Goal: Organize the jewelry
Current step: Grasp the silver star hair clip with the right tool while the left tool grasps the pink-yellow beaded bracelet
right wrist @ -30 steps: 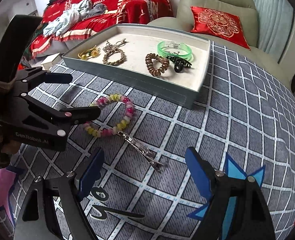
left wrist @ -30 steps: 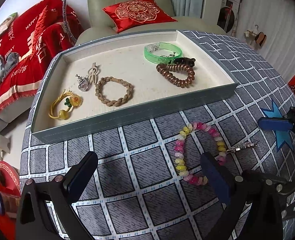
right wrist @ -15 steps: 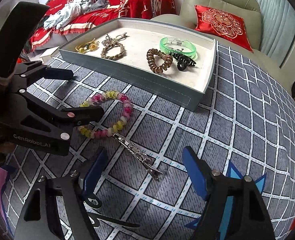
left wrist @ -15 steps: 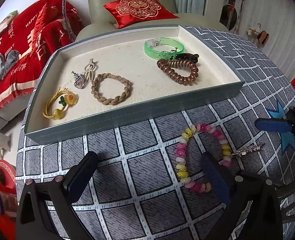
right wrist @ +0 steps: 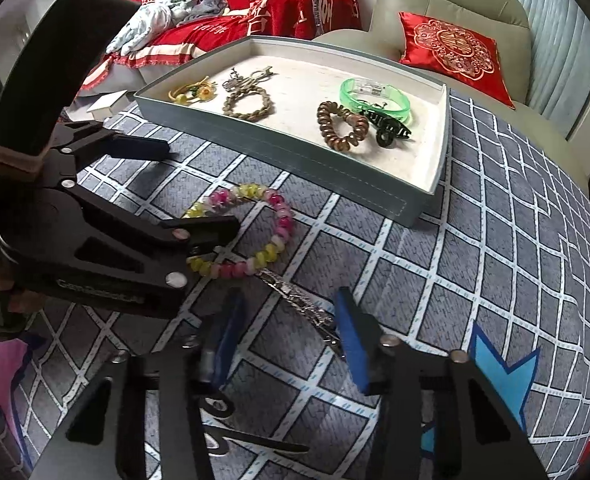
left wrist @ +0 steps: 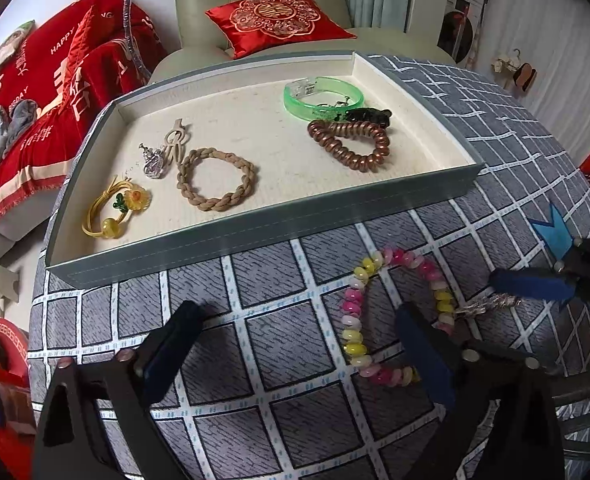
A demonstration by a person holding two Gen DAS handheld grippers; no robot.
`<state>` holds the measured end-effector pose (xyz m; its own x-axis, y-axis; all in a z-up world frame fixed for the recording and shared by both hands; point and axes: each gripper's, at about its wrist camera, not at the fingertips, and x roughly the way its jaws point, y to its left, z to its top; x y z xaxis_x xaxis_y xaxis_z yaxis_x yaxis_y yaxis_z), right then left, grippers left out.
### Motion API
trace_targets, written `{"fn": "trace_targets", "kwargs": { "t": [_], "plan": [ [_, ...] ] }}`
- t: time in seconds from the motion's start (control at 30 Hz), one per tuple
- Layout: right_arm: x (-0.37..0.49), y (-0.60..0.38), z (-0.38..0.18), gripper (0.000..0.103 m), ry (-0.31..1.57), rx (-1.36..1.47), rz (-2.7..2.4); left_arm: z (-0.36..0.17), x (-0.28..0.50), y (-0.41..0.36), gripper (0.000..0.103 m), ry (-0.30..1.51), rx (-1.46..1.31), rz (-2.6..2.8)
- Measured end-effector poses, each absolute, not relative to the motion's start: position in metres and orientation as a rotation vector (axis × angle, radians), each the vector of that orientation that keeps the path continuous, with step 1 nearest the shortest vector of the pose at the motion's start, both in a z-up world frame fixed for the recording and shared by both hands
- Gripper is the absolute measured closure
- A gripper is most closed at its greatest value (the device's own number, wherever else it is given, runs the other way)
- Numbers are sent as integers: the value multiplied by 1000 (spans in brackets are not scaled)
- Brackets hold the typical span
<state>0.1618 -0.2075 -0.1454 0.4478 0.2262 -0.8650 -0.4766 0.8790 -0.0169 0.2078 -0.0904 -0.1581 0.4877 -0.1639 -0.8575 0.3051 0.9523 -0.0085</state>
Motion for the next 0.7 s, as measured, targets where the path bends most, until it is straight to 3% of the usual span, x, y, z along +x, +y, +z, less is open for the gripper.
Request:
{"fn": "trace_targets", "kwargs": {
  "t": [0.2, 0.33, 0.5, 0.57, 0.7],
  "plan": [
    [155, -211, -144, 92, 1029, -236, 405, -154, 202, -97, 9, 1018, 157, -300],
    [149, -217, -144, 94, 1027, -211, 370, -152, 198, -102, 18, 1018, 159, -311],
    [143, -233, -143, 95, 1045, -106, 325, -151, 195, -107, 21, 1028, 163, -319],
    [141, -243, -142, 95, 1054, -42, 310, -149, 192, -111, 33, 1024, 171, -343],
    [135, -261, -141, 95, 1061, 73, 294, -146, 186, -124, 78, 1026, 200, -398]
  ]
}}
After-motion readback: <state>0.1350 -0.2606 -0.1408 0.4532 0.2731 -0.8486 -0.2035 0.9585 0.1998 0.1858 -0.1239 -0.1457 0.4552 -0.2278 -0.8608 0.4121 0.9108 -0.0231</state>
